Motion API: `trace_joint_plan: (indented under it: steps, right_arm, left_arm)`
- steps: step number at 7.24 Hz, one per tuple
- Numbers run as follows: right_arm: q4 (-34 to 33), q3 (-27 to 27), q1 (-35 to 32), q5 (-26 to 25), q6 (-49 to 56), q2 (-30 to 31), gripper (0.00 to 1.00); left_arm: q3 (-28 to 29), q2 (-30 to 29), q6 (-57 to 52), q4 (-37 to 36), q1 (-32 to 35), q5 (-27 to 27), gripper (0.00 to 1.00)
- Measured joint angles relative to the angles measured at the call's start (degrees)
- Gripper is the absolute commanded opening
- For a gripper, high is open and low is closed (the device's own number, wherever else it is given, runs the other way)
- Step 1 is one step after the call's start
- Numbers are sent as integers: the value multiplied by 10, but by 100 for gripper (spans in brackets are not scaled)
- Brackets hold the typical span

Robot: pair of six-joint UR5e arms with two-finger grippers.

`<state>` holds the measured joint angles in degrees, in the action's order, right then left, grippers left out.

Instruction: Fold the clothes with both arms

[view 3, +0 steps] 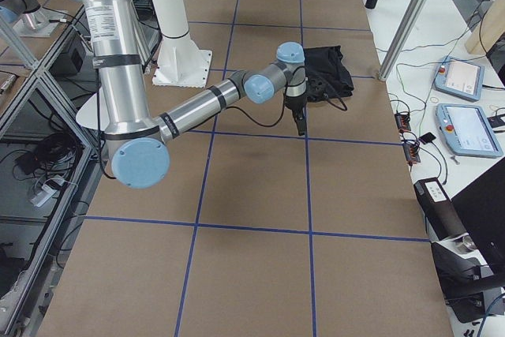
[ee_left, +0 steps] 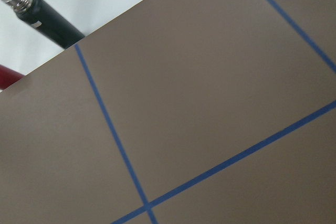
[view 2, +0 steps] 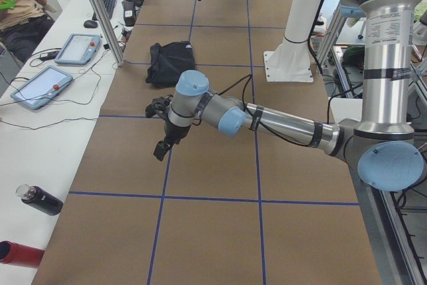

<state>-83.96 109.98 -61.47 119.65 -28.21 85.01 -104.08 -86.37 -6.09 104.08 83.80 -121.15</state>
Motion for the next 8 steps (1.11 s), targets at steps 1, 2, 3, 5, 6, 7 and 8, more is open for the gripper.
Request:
trace_joint_plan:
  steps: [1,2,3,5,6,7,8]
  right_arm:
    - [-1,1,-42,51,54,55,100]
    - [-1,-3,-75,76,103,104,100]
    - [-1,-16,-106,87,157,138,100]
    - [-1,-61,-168,101,268,173,100]
    - [1,-84,-199,123,305,188,100]
    - [3,-101,-231,149,326,204,100]
    - [5,-107,-255,159,333,214,100]
  left_arm:
    - [19,1,-11,-43,13,-2,100]
    - [25,5,-16,-84,23,-8,100]
    - [28,7,-19,-128,31,-27,100]
    - [24,13,-31,-199,35,-65,100]
    - [22,15,-60,-222,37,-75,100]
    - [22,17,-98,-239,40,-86,100]
    - [25,15,-116,-246,41,-94,100]
